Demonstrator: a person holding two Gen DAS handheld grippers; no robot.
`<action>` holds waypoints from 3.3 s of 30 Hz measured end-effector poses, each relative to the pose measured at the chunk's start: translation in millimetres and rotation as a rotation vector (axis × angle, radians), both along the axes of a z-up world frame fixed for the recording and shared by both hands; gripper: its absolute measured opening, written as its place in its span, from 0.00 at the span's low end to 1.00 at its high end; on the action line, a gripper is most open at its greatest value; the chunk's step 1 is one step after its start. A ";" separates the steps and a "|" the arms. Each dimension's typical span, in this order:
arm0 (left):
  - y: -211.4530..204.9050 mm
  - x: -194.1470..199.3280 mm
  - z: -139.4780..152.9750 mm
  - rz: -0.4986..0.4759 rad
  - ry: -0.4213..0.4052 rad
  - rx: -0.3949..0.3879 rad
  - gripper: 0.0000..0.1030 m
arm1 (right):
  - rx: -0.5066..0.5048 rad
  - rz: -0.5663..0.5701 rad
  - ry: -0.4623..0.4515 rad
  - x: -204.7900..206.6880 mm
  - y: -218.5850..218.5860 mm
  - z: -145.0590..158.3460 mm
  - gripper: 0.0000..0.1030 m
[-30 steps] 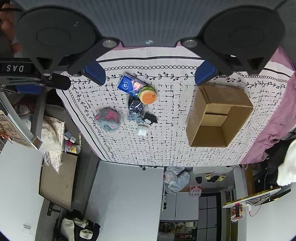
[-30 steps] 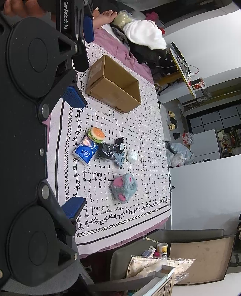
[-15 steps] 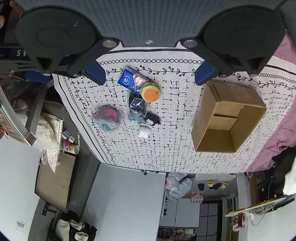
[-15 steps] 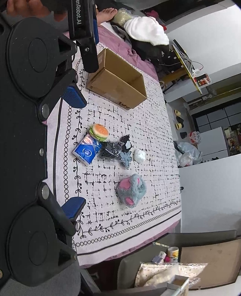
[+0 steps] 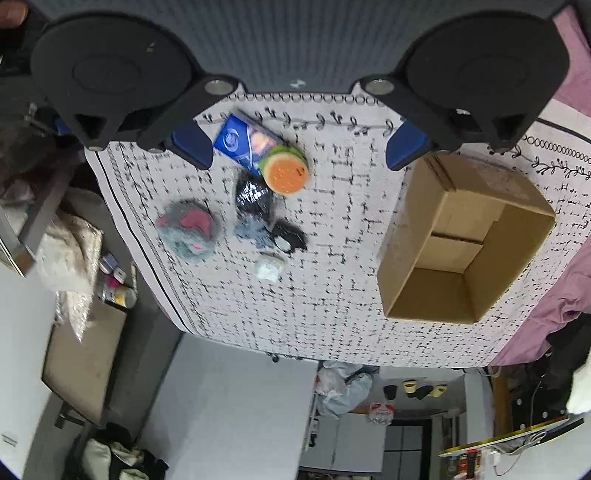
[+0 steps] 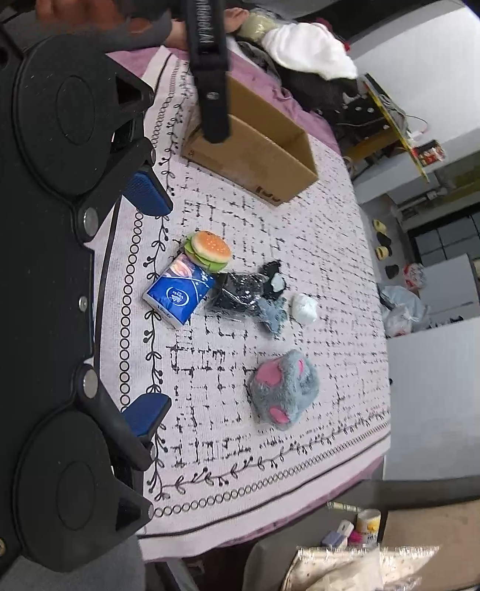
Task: Organize soft objects
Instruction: 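Move the left tool to the plush hamburger while the right tool approaches the blue tissue pack, then close the left gripper on the hamburger while the right gripper grasps the tissue pack, then carry both items over the cardboard box and open the left gripper to drop the hamburger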
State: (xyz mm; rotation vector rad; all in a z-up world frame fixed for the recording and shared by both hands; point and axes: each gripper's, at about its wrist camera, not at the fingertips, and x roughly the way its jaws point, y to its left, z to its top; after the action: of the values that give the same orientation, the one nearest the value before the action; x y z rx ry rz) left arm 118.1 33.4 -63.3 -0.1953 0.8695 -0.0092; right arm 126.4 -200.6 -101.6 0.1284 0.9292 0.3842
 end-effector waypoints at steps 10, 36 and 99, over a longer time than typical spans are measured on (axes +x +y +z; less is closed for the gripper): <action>-3.5 35.2 -21.2 0.014 0.007 -0.015 0.97 | -0.018 0.031 0.055 28.5 7.7 -21.9 1.00; -7.9 89.3 -98.7 0.042 0.122 -0.057 0.92 | -0.163 0.266 0.076 67.6 48.7 -59.8 1.00; 31.6 33.1 -16.1 -0.017 -0.144 -0.049 0.43 | -0.089 0.182 -0.063 41.7 68.8 3.8 0.17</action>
State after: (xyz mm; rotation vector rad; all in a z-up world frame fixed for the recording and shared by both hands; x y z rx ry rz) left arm 151.2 65.0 -79.4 -0.2297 0.7275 -0.0600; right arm 168.1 -131.8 -97.8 -0.0503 0.8973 0.5117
